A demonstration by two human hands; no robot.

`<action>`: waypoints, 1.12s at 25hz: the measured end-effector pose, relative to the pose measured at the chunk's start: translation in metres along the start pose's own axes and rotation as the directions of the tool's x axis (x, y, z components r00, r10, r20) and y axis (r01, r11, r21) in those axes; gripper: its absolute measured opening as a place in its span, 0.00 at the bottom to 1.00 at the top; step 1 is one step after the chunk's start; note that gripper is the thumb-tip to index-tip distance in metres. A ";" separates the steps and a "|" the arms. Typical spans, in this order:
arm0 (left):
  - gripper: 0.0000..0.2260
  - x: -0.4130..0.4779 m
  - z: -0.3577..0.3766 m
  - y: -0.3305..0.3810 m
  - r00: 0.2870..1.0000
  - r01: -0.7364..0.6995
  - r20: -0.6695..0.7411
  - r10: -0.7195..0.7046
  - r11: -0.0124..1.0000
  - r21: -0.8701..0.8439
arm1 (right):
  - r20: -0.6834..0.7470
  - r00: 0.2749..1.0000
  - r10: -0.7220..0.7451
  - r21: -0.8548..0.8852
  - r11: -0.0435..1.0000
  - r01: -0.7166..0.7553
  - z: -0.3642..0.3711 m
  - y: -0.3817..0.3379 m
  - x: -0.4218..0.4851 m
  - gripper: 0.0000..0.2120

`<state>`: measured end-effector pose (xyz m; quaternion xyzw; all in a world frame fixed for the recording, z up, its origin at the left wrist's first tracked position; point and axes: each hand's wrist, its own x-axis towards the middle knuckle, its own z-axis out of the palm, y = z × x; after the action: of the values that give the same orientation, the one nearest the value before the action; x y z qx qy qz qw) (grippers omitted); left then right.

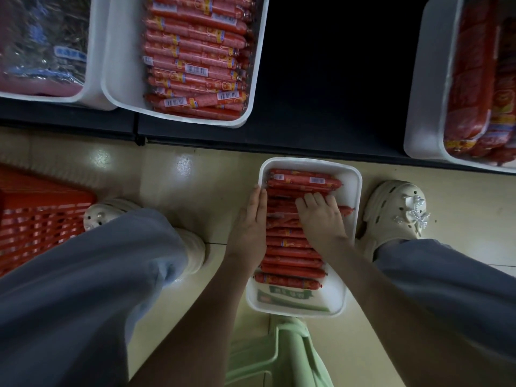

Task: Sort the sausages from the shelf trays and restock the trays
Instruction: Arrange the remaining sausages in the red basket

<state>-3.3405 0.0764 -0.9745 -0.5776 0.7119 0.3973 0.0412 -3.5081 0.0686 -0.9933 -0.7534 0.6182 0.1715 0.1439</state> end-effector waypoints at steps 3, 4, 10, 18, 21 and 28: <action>0.33 0.002 -0.008 -0.003 0.994 0.086 0.062 -0.088 0.996 0.040 | -0.182 0.983 -0.031 0.050 0.998 0.040 0.020 -0.011 -0.026 0.16; 0.33 0.003 -0.008 -0.005 0.994 0.083 0.058 -0.088 0.994 0.072 | -0.182 0.983 -0.030 0.076 0.996 0.044 0.026 -0.013 -0.032 0.20; 0.34 -0.004 0.003 -0.012 0.972 -0.003 0.226 -0.063 0.960 0.280 | 0.135 0.984 -0.119 0.119 0.988 0.104 0.053 0.000 -0.052 0.50; 0.29 -0.001 0.012 -0.018 0.998 0.007 0.054 -0.013 0.994 0.108 | 0.163 0.969 -0.188 0.113 0.979 0.171 0.053 -0.009 -0.042 0.49; 0.29 0.002 0.010 -0.016 0.998 0.016 0.055 -0.021 0.995 0.100 | 0.144 0.967 -0.211 0.110 0.974 0.196 0.054 -0.024 -0.051 0.49; 0.33 -0.004 0.002 -0.019 0.998 -0.043 0.057 0.040 0.998 0.051 | 0.051 0.966 -0.254 -0.053 0.965 0.257 0.063 -0.015 -0.045 0.45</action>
<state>-3.3240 0.0800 -0.9834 -0.5499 0.7326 0.3953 0.0681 -3.5067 0.1378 -1.0304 -0.8268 0.5074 0.1862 0.1558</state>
